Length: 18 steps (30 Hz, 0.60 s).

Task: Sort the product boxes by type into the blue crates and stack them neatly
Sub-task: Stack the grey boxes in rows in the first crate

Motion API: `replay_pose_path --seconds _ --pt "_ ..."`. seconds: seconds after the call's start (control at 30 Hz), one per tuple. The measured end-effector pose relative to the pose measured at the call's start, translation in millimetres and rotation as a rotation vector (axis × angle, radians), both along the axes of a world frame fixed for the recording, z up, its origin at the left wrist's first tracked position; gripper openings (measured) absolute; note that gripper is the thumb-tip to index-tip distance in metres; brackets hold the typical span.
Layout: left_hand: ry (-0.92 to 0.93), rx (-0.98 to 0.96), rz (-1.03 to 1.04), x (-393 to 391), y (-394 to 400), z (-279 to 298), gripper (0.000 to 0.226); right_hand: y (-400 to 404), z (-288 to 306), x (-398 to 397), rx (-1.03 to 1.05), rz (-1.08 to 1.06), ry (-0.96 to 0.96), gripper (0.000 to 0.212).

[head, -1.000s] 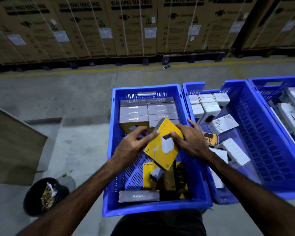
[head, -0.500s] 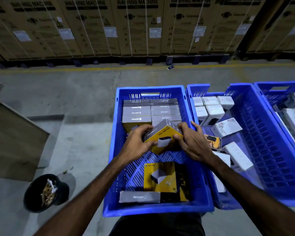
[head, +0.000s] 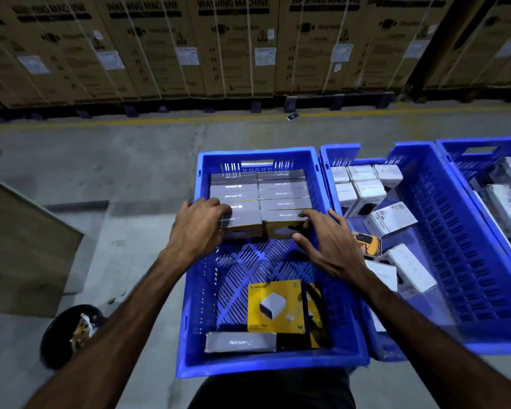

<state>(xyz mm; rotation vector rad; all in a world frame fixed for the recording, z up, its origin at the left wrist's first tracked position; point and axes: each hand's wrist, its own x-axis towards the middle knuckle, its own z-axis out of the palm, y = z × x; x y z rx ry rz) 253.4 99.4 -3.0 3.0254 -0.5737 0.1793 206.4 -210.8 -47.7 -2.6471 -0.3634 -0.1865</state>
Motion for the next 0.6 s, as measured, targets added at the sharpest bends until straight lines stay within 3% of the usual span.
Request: replay_pose_path --seconds 0.2,0.37,0.6 --pt "-0.003 0.128 0.005 26.8 -11.4 -15.0 0.036 -0.1 -2.7 0.5 -0.024 -0.012 0.0 0.061" --pt "0.092 0.197 0.038 44.3 -23.2 -20.4 0.069 0.2 -4.1 0.3 -0.039 -0.016 -0.016 0.06" --pt "0.224 -0.032 0.141 31.7 -39.8 -41.7 0.059 0.5 -4.3 0.1 -0.036 -0.026 -0.024 0.059"
